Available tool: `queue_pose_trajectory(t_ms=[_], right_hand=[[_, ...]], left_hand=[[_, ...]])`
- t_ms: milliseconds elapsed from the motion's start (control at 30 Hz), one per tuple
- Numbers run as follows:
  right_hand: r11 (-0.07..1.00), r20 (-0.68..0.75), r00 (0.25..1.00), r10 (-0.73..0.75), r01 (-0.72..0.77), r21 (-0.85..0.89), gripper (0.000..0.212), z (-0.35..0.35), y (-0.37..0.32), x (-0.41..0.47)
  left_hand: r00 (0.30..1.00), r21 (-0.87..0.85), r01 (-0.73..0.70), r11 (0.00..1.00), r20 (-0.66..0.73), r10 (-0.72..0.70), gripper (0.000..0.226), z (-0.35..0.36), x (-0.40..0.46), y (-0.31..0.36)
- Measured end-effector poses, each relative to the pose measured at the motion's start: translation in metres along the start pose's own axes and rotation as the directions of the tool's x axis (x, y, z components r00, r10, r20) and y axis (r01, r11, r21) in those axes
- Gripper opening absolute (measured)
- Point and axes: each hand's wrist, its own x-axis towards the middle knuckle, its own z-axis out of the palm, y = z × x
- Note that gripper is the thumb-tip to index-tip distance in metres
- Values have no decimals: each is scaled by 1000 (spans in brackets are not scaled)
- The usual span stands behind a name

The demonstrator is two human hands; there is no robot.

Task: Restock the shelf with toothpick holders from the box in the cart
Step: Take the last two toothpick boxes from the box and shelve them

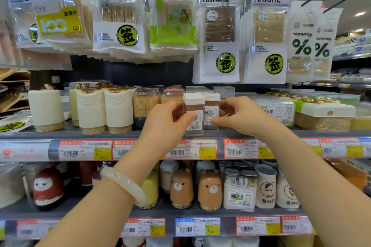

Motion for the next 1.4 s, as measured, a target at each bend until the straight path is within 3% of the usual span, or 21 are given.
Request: queue_pose_trajectory(t_ms=[233,567,967,1400], right_hand=[[999,21,1000,19,-20,49,25,2,-1,2],[998,85,996,32,-37,60,22,-11,3,-4],[997,-54,998,35,-32,68,11,1,9,2],[1000,-94,996,6,-8,-21,24,4,9,-1]], left_hand=[[997,39,18,999,-71,-16,27,5,-2,2],[995,128,93,987,-32,-89,19,16,10,9],[991,268,119,956,-89,-99,15,17,12,10],[989,385,150,911,-75,-131,19,19,15,8]])
